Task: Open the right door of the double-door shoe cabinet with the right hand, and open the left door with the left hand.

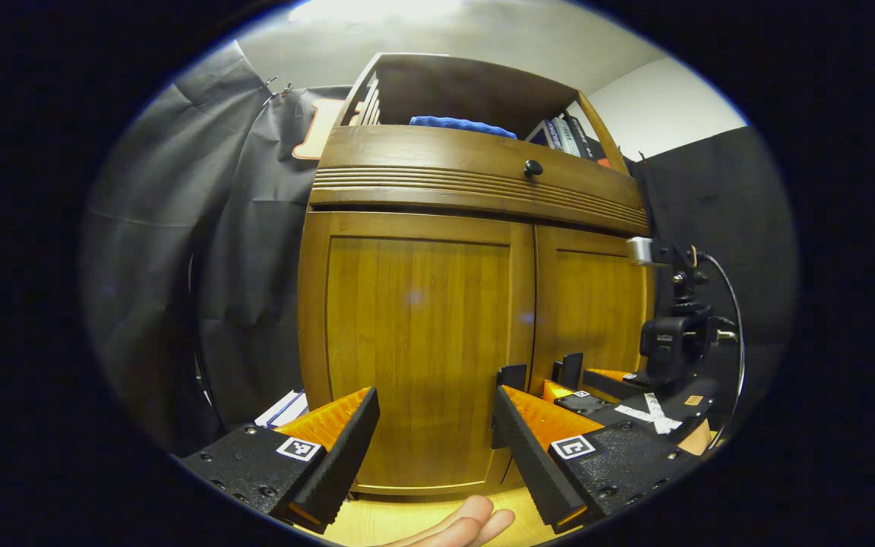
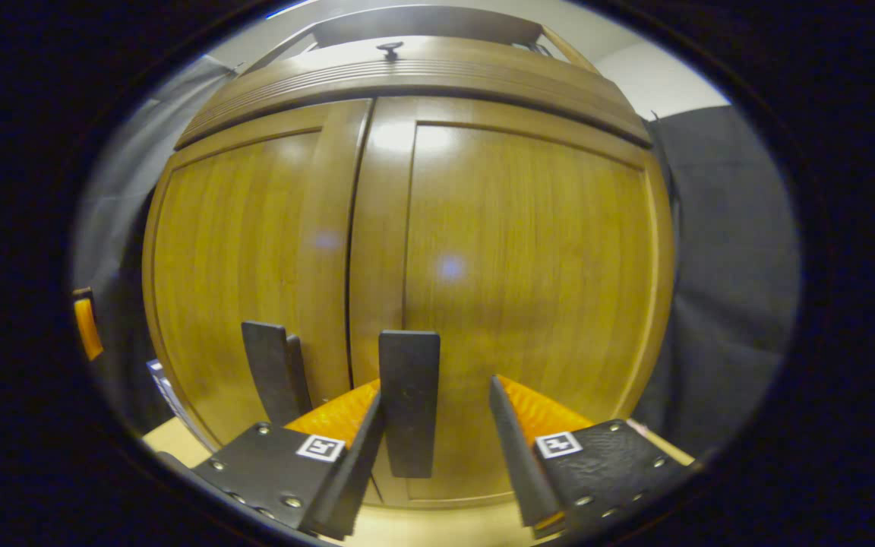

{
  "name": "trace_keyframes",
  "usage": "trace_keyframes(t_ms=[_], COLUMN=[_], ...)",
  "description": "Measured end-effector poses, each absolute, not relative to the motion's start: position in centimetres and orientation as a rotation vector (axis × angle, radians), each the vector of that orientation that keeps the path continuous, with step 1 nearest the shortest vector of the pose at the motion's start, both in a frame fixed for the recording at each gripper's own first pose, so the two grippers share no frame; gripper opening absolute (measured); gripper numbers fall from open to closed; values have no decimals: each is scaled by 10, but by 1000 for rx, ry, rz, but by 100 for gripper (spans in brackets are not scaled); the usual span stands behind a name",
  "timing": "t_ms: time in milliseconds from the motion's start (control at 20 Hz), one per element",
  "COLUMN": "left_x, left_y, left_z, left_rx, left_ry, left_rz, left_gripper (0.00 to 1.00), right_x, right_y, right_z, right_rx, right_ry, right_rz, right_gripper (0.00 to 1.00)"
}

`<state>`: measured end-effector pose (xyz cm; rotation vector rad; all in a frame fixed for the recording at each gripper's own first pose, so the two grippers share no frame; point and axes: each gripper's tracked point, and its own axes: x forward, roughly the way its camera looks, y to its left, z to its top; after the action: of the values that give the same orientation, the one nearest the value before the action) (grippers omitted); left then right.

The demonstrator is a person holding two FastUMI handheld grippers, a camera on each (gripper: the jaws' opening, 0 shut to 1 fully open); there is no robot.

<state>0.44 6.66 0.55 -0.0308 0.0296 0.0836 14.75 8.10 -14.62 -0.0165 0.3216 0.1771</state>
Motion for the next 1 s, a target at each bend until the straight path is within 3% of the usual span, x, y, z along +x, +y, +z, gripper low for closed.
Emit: trace_keyframes(t_ms=[150, 250, 500, 850, 950, 1000], left_x=[7, 8, 9, 11, 12, 13], left_y=[71, 71, 71, 65, 61, 59], left_z=[4, 2, -1, -7, -7, -7], left_rx=[-29, -30, -35, -26, -24, -21], left_ry=[36, 42, 50, 71, 68, 65], left_rz=[102, 99, 96, 86, 81, 79], left_gripper=[92, 92, 92, 92, 92, 92], right_x=[147, 143, 134, 137, 138, 135], right_y=[84, 83, 84, 80, 71, 66], right_z=[-149, -147, -129, -114, -105, -96], right_rx=[-56, -58, -45, 4, 44, 53], right_ry=[307, 310, 313, 360, 374, 377], right_rz=[245, 253, 306, 406, 417, 418], right_gripper=[34, 27, 24, 30, 27, 31])
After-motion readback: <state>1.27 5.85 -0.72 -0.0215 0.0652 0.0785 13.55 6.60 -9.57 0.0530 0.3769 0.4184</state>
